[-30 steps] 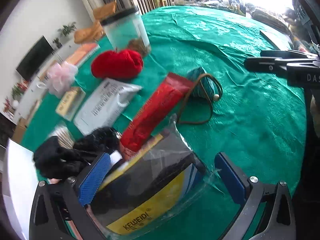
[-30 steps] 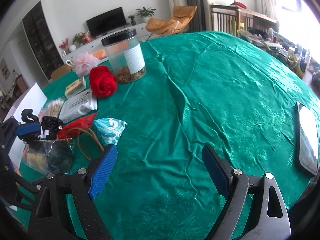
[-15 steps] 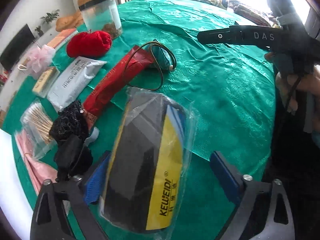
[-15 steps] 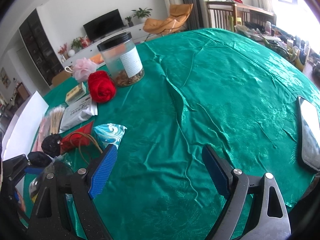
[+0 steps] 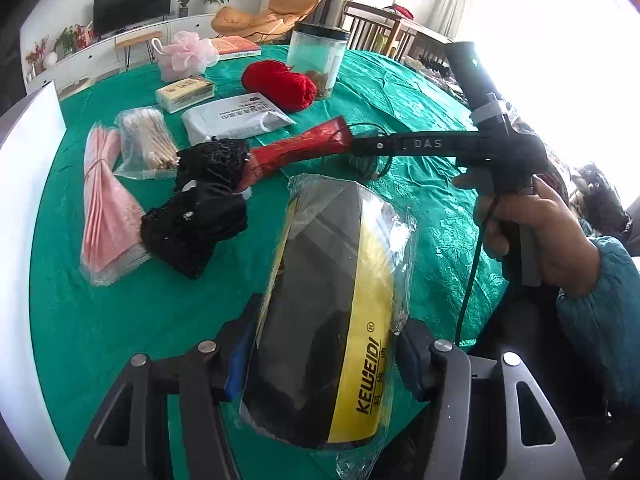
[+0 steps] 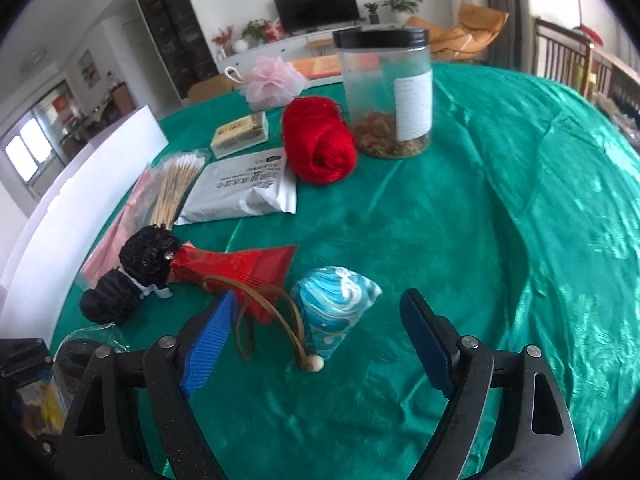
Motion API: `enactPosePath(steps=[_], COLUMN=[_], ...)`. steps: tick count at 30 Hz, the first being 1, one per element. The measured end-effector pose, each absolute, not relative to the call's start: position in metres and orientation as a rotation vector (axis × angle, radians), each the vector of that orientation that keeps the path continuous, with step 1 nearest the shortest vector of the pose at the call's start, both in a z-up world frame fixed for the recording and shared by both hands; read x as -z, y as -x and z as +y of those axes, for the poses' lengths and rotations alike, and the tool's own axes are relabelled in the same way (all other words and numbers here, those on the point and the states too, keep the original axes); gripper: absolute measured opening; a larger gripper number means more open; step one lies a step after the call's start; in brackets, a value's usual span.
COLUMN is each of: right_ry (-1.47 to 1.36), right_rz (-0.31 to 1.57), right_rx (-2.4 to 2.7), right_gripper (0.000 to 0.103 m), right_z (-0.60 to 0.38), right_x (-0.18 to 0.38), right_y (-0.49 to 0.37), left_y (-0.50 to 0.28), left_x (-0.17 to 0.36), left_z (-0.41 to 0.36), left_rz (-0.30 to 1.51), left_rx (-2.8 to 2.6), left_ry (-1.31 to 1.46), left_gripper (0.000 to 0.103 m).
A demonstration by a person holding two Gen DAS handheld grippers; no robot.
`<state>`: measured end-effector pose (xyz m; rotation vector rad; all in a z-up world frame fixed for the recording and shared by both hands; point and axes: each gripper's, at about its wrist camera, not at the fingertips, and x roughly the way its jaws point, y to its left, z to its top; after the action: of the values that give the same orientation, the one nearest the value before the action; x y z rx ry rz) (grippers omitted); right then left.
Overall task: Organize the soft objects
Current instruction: 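Grasp the KEWEIDI package with the left tool while the right tool grasps the teal pouch, then carry both items over the white box and open both tools to drop them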
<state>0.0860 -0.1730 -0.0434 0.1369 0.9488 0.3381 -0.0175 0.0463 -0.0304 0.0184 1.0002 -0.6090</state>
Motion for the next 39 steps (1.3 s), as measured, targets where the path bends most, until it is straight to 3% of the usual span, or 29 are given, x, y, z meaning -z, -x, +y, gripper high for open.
enactPosePath(steps=[9, 10, 11, 12, 13, 17, 18, 19, 20, 25, 31, 39], right_ry=[-0.316, -0.300, -0.277, -0.258, -0.237, -0.102, -0.090, -0.111, -0.120, -0.136, -0.197, -0.182], right_rz=[1.000, 1.009, 1.020, 1.026, 1.030, 1.043, 1.037, 1.025, 1.021, 1.056, 0.933, 0.804], right_rx=[-0.289, -0.264, -0.243, -0.240, -0.249, -0.245, -0.246, -0.274, -0.270, -0.193, -0.198, -0.586], right_gripper=[0.038, 0.045, 0.066, 0.077, 0.077, 0.074, 0.069, 0.037, 0.033, 0.033, 0.033, 0.033], right_z=[-0.224, -0.226, -0.226, -0.227, -0.225, -0.219, -0.219, -0.222, -0.223, -0.244, -0.247, -0.084], right_x=[0.037, 0.037, 0.039, 0.040, 0.041, 0.047, 0.046, 0.044, 0.041, 0.028, -0.033, -0.132], right_y=[-0.052, -0.050, -0.050, -0.050, -0.050, -0.048, -0.047, -0.046, -0.045, -0.037, -0.019, -0.021], left_y=[0.010, 0.010, 0.011, 0.010, 0.011, 0.015, 0.016, 0.017, 0.017, 0.020, 0.021, 0.039], left_x=[0.024, 0.024, 0.023, 0.023, 0.022, 0.020, 0.020, 0.020, 0.021, 0.015, -0.015, -0.070], left_z=[0.086, 0.088, 0.089, 0.091, 0.093, 0.100, 0.102, 0.103, 0.105, 0.119, 0.164, 0.282], left_rz=[0.975, 0.971, 0.969, 0.967, 0.965, 0.956, 0.955, 0.954, 0.953, 0.930, 0.861, 0.712], left_rx=[0.595, 0.591, 0.589, 0.589, 0.590, 0.583, 0.579, 0.574, 0.568, 0.554, 0.519, 0.222], left_ry=[0.146, 0.151, 0.154, 0.159, 0.161, 0.166, 0.166, 0.166, 0.167, 0.205, 0.340, 0.349], left_gripper=[0.059, 0.059, 0.059, 0.059, 0.059, 0.059, 0.059, 0.059, 0.059, 0.059, 0.059, 0.059])
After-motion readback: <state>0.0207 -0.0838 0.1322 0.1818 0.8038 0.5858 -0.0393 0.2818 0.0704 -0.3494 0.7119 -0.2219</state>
